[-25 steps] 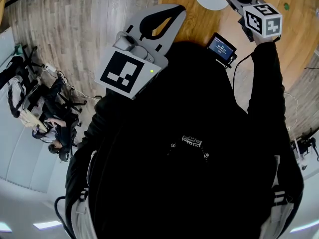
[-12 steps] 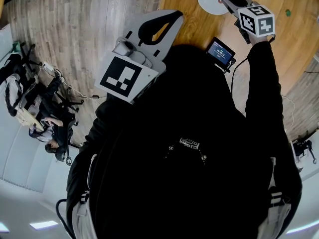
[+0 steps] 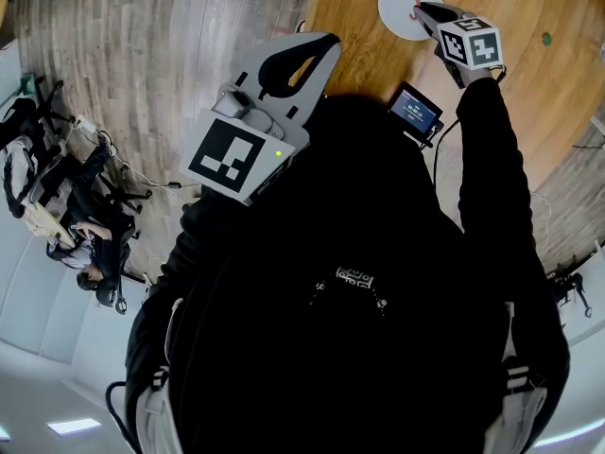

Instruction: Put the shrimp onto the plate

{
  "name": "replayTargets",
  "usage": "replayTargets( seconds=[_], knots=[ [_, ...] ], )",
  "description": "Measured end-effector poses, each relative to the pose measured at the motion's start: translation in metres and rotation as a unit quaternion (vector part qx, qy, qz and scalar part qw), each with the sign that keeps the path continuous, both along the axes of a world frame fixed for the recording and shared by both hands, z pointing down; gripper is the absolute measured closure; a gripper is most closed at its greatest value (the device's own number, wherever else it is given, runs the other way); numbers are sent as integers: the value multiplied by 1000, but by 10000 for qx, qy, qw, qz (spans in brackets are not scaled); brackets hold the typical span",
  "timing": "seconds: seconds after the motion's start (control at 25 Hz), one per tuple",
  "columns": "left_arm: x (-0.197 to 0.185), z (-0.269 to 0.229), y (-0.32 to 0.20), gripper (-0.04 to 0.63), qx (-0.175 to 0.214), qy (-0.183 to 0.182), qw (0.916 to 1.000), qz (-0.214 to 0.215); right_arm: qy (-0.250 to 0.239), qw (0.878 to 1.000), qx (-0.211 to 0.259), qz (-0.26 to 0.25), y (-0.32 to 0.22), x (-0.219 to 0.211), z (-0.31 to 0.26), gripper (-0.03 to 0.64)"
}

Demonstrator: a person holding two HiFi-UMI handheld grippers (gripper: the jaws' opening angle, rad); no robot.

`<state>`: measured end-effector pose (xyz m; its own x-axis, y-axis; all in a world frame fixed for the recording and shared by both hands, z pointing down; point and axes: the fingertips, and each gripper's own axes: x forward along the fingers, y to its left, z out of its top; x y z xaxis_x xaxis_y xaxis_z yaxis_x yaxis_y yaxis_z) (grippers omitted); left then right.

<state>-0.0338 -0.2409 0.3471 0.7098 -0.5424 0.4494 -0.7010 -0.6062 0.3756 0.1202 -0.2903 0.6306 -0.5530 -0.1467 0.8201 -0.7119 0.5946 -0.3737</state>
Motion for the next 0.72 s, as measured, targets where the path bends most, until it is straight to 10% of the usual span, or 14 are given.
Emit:
replayTargets(
  seconds=[0.72],
  knots=[
    [-10, 4, -4, 591, -80, 2, 9999, -88, 819, 9963, 60, -233, -3, 4, 41, 548]
  ],
)
